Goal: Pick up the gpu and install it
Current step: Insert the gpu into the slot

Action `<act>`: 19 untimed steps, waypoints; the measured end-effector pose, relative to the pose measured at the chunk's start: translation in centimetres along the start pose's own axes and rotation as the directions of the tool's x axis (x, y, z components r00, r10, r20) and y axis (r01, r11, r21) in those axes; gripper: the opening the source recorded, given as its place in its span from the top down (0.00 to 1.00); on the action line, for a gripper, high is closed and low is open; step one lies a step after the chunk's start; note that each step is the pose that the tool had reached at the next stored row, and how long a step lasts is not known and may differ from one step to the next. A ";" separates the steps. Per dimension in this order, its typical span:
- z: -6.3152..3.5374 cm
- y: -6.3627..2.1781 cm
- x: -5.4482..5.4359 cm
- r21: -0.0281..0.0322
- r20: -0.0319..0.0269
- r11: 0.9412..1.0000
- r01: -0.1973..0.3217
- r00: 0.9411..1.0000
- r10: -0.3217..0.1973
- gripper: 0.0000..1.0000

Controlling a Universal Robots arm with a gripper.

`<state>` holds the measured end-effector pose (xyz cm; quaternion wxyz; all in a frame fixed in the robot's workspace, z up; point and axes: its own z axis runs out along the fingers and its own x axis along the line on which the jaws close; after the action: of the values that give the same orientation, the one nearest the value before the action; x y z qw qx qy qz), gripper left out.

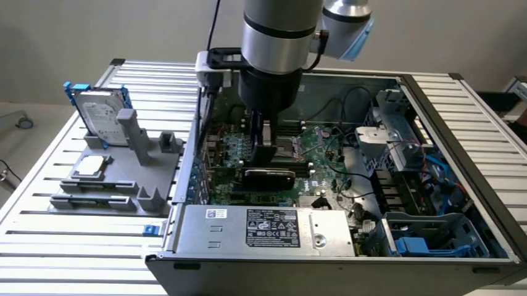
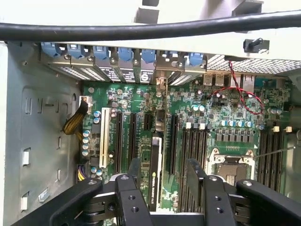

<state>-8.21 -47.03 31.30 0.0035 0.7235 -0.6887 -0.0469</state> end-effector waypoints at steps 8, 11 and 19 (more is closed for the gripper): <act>0.47 0.57 0.0 0.000 0.000 1.000 0.000 1.000 0.000 0.80; 1.05 0.79 -0.1 0.000 0.000 1.000 0.000 1.000 0.000 0.87; 2.52 0.78 -0.3 0.000 0.000 1.000 0.000 1.000 0.000 0.87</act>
<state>-9.18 -46.66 28.87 0.0035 0.7237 -0.6885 -0.0467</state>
